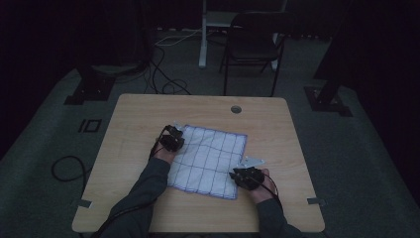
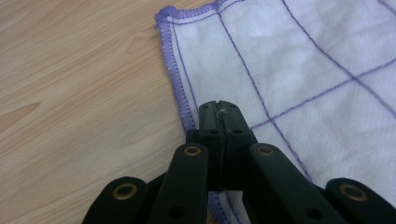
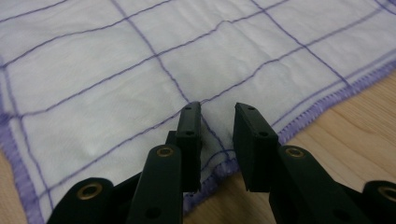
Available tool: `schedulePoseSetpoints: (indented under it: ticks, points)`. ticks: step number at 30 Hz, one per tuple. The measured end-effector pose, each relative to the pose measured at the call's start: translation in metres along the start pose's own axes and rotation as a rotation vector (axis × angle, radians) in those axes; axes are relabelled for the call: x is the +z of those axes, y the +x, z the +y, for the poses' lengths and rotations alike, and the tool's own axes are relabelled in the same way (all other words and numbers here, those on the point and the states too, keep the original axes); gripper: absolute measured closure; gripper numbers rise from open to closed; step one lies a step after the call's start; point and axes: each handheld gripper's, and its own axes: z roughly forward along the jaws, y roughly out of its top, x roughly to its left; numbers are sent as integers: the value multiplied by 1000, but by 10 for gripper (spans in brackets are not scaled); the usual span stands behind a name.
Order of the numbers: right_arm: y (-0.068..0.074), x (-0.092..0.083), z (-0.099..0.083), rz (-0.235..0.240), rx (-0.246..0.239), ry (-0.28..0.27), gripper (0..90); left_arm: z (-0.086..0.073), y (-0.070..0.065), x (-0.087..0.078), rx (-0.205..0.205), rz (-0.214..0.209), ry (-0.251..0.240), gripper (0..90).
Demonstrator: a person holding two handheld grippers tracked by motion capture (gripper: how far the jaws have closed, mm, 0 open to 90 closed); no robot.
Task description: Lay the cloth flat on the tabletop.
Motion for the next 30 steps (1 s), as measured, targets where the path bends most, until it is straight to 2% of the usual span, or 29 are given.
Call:
schedulePoseSetpoints:
  ticks: [5, 15, 21, 25, 28, 30]
  points:
    - [-5, -2, -2, -10, 9, 3, 729, -3, 6, -1, -16, -3, -11, 889]
    - [-7, -4, -3, -13, 3, 5, 726, -13, 7, -6, -34, -8, -30, 882]
    - [-9, -6, -5, -16, 9, 10, 725, -24, 5, -13, -50, -12, -49, 869]
    - [-10, -6, -5, -14, 13, 8, 724, -33, 0, -19, -33, 6, -64, 862]
    - [-10, -6, -6, -13, 11, 7, 723, -38, 0, -23, -37, 11, -64, 826]
    - [-10, -7, -6, -11, 11, 8, 722, -41, 0, -27, -57, 12, -65, 781]
